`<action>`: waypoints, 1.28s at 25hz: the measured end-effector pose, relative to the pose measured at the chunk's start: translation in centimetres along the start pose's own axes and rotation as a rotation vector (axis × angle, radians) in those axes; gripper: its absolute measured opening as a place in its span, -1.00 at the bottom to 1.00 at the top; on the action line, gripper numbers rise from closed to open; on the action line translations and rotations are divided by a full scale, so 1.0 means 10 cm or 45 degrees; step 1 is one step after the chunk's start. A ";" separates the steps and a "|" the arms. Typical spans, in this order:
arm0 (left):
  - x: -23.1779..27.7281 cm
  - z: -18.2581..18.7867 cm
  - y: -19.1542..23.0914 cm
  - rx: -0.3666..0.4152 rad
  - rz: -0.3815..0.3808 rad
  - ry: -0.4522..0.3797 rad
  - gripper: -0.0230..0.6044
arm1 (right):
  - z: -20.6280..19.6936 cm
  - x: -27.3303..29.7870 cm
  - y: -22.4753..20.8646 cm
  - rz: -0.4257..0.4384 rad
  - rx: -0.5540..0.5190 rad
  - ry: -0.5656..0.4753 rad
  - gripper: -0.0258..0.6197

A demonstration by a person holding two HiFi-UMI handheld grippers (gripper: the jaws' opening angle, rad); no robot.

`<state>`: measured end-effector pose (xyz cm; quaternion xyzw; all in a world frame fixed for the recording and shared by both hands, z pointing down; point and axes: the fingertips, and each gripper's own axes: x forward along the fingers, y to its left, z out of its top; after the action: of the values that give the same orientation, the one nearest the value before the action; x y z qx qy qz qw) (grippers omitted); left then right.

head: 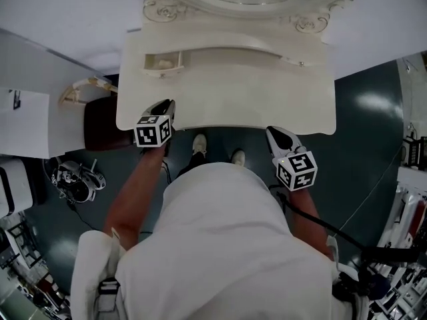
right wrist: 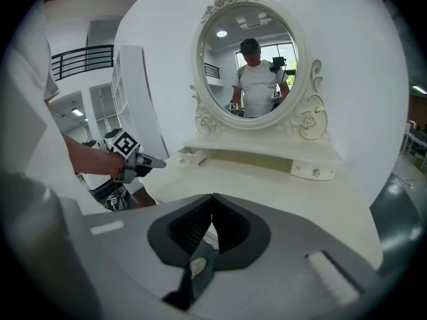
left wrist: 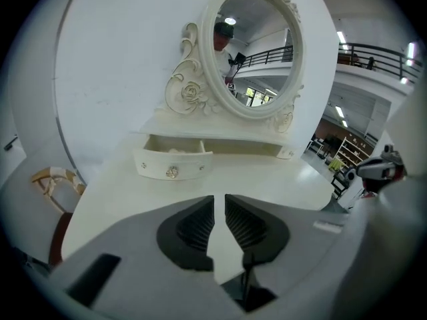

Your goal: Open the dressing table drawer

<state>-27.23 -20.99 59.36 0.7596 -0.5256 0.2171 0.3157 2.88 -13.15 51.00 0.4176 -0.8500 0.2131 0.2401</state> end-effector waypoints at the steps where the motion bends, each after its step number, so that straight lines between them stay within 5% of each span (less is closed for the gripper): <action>1: -0.04 -0.01 -0.09 0.001 -0.012 -0.001 -0.76 | 0.00 -0.01 -0.01 0.012 -0.010 0.001 -0.92; 23: -0.63 -0.23 -2.16 0.282 -0.342 0.034 -0.92 | -0.09 -0.25 -0.25 0.228 -0.147 -0.006 -0.92; 32: -0.69 -0.32 -2.69 0.357 -0.462 0.047 -0.92 | -0.25 -0.34 -0.28 0.270 -0.174 0.011 -0.92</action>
<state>-4.48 -7.48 50.31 0.8739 -0.3392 0.2416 0.2507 7.55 -11.25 51.48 0.3072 -0.9008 0.1808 0.2479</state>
